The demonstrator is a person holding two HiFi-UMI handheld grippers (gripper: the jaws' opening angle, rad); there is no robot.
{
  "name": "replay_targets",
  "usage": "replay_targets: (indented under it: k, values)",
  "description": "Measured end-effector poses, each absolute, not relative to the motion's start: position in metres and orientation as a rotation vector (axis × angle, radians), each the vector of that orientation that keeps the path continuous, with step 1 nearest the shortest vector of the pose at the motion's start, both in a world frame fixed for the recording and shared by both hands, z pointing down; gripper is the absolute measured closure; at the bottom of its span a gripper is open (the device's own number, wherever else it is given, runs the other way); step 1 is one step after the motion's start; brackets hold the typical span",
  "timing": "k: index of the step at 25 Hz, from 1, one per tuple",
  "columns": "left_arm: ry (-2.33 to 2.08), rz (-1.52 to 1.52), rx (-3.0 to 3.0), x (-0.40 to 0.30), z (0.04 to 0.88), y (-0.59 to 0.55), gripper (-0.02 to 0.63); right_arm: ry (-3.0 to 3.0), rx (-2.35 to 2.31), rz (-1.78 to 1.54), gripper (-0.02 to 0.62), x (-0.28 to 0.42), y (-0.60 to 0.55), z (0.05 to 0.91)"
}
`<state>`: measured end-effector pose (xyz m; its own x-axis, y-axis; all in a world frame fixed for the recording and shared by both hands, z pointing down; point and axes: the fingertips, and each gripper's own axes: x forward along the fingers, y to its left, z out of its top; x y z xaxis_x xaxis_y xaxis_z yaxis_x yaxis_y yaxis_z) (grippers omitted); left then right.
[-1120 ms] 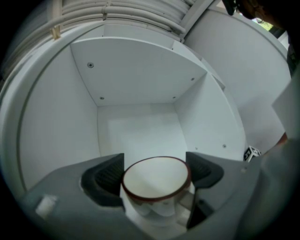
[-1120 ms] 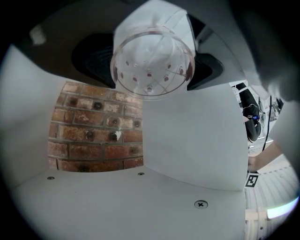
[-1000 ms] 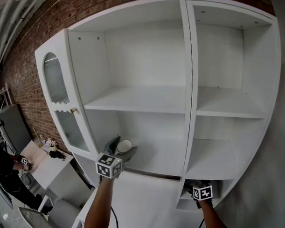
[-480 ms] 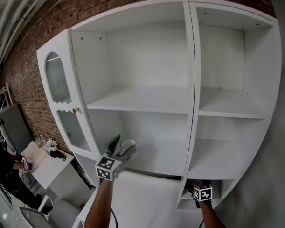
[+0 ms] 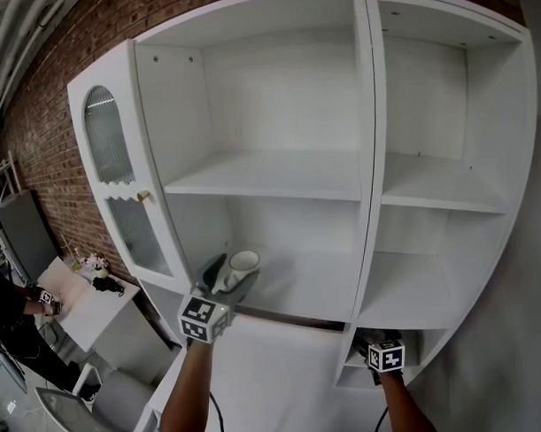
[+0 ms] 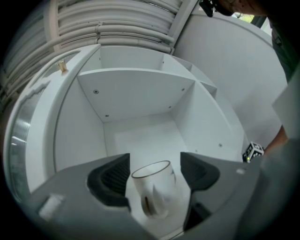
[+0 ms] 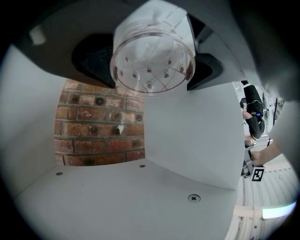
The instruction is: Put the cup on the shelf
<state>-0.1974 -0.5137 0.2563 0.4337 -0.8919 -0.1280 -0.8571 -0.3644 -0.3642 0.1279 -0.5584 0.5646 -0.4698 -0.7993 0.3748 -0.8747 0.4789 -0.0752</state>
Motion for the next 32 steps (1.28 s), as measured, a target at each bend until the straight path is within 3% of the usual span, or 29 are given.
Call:
replay_targets:
  k: [20, 24, 32]
  values:
    - [1.432, -0.076, -2.299, -0.198, 0.257, -0.452, 0.284, -2.439, 1.540, 0.230, 0.120, 0.139, -0.534, 0.535]
    - [1.414, -0.075, -2.299, -0.198, 0.262, -0.429, 0.290, -2.426, 1.604, 0.148, 0.170, 0.151, -0.516, 0.519]
    - [1.407, -0.072, -2.294, -0.210, 0.281, -0.375, 0.319, -2.395, 1.692, -0.054, 0.353, 0.160, -0.462, 0.478]
